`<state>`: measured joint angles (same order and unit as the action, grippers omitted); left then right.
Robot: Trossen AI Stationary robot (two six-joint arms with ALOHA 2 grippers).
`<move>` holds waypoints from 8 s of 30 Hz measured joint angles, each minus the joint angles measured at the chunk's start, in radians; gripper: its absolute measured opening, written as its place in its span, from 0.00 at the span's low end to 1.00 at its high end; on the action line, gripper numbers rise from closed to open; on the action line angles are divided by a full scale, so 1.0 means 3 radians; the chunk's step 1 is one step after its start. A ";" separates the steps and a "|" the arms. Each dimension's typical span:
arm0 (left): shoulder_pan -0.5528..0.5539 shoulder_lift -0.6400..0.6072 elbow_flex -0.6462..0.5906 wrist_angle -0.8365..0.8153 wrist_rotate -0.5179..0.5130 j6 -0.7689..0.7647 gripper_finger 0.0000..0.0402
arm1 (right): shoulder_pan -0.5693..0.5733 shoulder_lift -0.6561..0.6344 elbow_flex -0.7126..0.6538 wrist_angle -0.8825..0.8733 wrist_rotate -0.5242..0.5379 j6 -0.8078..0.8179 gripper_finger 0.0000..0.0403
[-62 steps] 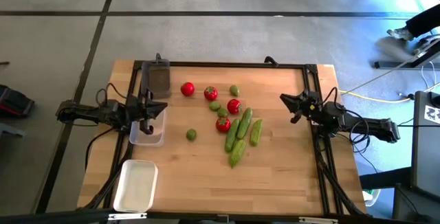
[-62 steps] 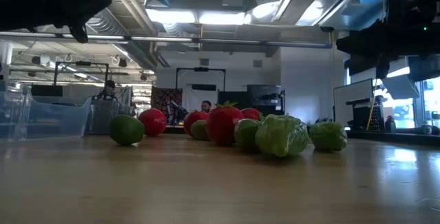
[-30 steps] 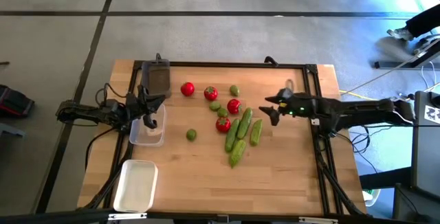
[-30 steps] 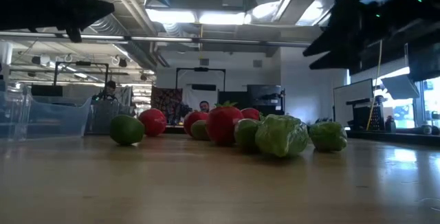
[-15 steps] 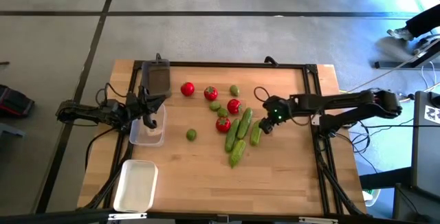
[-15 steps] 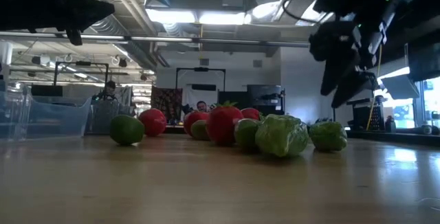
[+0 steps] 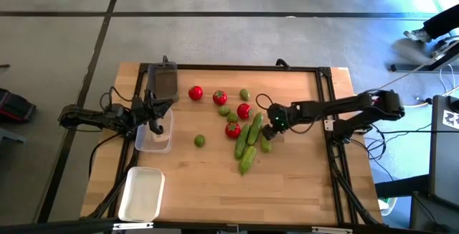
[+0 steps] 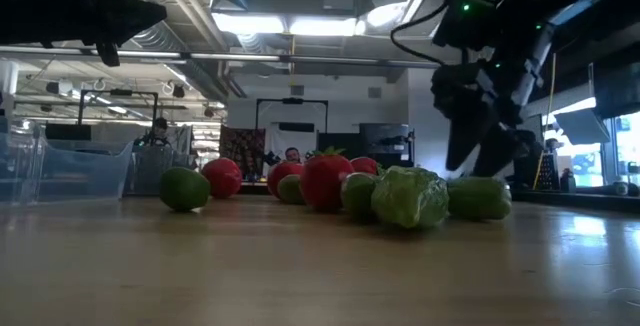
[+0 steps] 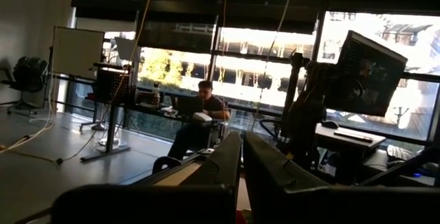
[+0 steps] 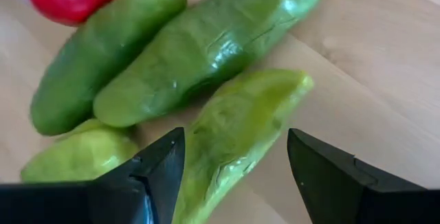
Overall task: Sort produce into baskets
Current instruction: Put the cucumber into the black bin
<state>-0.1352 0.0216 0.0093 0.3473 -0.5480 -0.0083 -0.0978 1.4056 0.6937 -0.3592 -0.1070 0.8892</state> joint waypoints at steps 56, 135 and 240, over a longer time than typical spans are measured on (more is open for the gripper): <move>0.0316 0.1263 0.0752 0.0375 -0.0176 0.0206 0.59 | -0.0289 -0.0639 0.0631 0.1248 0.0457 -0.3157 0.32; 0.0253 0.4407 0.1871 0.1397 0.1460 -0.0273 0.38 | 0.0235 0.0875 0.1116 0.3749 -0.0230 -0.3078 0.61; 0.3362 0.3689 0.2335 -0.3794 0.0656 -0.0619 0.51 | 0.0239 -0.0261 -0.0230 0.0075 0.2127 -0.0985 0.68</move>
<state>0.8734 1.1282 0.7097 -0.7910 -0.3511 -0.1940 -0.0261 1.3273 0.6247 -0.3367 0.5312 0.5938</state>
